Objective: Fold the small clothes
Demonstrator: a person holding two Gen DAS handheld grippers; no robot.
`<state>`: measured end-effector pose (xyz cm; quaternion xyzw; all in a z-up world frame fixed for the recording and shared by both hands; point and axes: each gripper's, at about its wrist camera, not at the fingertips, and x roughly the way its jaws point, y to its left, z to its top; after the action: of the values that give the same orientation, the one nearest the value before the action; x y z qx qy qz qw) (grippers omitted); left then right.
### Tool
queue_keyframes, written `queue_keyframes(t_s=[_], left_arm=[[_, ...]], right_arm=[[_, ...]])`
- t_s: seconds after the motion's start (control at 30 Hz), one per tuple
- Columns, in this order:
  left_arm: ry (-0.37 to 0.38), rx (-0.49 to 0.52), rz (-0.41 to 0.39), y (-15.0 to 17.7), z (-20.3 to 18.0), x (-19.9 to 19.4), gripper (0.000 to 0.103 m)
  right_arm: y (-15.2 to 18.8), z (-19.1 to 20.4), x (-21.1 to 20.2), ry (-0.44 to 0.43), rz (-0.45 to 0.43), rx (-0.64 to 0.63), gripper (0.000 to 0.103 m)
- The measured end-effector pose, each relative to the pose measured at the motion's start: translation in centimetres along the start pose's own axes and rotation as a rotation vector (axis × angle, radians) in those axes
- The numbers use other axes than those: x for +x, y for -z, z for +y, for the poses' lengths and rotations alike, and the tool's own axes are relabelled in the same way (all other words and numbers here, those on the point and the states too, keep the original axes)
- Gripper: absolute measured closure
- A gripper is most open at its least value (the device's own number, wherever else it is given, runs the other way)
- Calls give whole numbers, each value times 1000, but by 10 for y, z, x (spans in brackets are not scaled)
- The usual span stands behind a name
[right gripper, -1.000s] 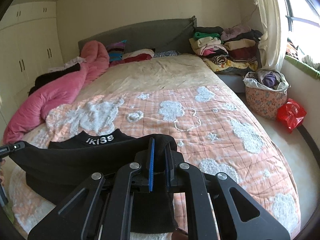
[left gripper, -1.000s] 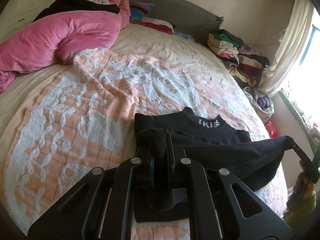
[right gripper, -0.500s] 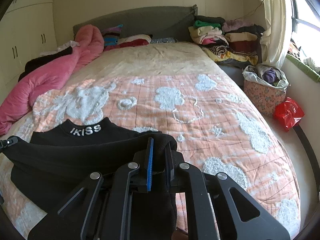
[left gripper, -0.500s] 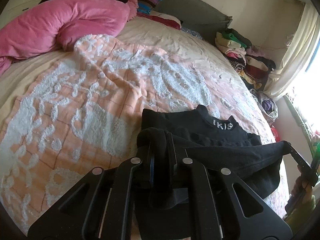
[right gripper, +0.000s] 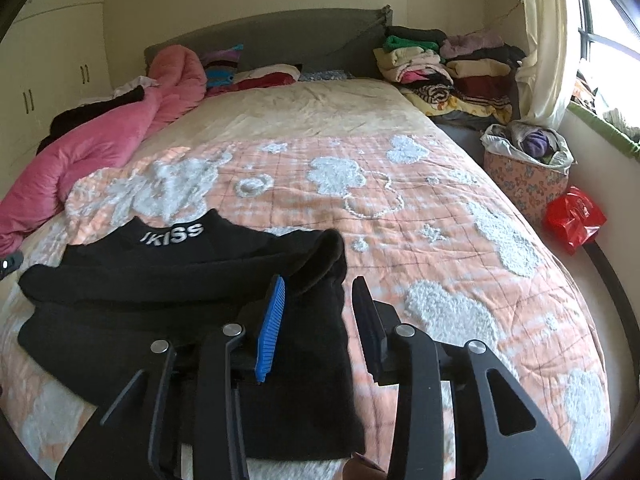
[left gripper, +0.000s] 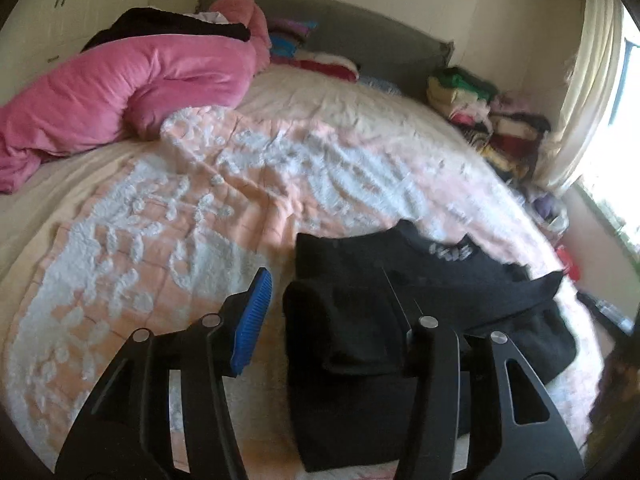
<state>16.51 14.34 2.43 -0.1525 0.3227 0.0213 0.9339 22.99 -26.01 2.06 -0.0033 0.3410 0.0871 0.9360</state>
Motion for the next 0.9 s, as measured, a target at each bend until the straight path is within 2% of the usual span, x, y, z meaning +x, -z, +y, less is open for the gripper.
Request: queue_keyframes(t_s=[0.17, 0.23, 0.27, 0.33, 0.43, 0.6, 0.77, 0.9], left_arm=[[65, 31, 4, 11, -15, -15, 61], [79, 64, 36, 20, -28, -15, 61], [93, 80, 67, 28, -35, -12, 63], [103, 117, 134, 43, -48, -2, 79], [71, 197, 213, 60, -63, 14, 82], [35, 194, 226, 63, -57, 21, 83], [29, 184, 239, 57, -49, 33, 82], [-3, 198, 244, 50, -49, 46, 82]], right_arm=[[10, 15, -11, -32, -1, -44, 69], [15, 24, -12, -49, 10, -65, 69], [17, 27, -11, -55, 14, -70, 69], [20, 33, -10, -68, 26, -77, 69], [27, 42, -7, -85, 46, -88, 69], [34, 53, 2, -85, 88, -129, 69], [40, 54, 28, 0, 159, -146, 69], [39, 54, 47, 2, 169, -143, 69]])
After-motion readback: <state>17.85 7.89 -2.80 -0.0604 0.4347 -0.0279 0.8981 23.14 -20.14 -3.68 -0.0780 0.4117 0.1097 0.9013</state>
